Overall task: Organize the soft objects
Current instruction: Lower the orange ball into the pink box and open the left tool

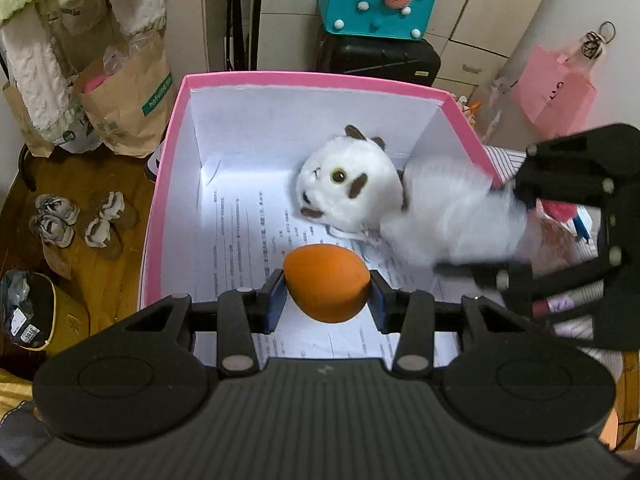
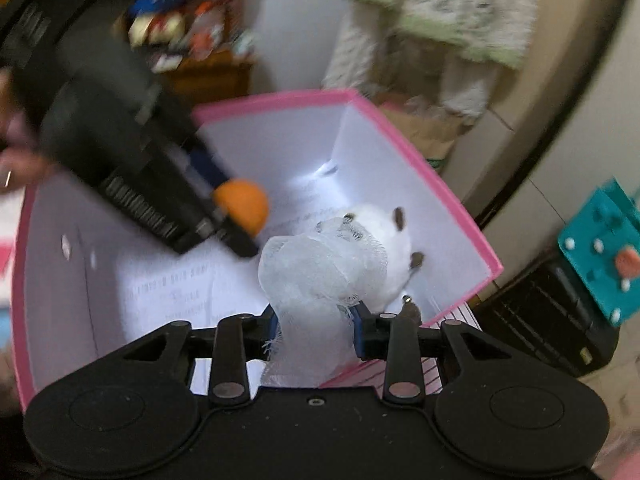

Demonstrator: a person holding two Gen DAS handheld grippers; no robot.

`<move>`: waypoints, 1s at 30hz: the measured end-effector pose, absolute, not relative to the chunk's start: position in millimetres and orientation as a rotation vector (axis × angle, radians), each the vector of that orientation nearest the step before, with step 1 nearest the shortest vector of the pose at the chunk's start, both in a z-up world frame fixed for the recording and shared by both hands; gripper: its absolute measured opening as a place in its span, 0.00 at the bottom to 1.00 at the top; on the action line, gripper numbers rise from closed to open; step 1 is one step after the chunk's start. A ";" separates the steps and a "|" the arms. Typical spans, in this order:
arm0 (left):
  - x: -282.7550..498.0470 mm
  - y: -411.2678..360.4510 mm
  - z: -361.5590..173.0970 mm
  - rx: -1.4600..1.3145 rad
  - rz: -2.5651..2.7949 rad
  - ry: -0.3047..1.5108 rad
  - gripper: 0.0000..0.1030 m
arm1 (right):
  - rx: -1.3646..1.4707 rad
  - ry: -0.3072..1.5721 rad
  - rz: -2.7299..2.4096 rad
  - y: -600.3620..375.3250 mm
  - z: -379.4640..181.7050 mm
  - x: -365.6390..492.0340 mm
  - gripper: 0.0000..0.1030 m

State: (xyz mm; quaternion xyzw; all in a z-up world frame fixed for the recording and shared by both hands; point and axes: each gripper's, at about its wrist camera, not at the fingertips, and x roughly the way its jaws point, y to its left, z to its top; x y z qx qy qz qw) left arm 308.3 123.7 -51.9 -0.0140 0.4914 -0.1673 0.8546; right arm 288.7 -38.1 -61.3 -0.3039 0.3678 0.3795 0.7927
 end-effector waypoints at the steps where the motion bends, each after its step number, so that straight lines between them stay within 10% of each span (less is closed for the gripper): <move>1: 310.5 123.2 -52.6 -0.031 -0.348 1.033 0.41 | -0.683 0.805 0.828 -35.1 -62.1 289.4 0.36; 11: 326.5 122.5 -62.2 -0.087 -0.341 1.075 0.41 | -0.750 0.845 0.869 -24.3 -56.5 289.6 0.67; 30: 304.0 113.8 -46.3 -0.003 -0.321 1.028 0.65 | -0.368 0.757 0.838 -85.1 -4.8 229.8 0.67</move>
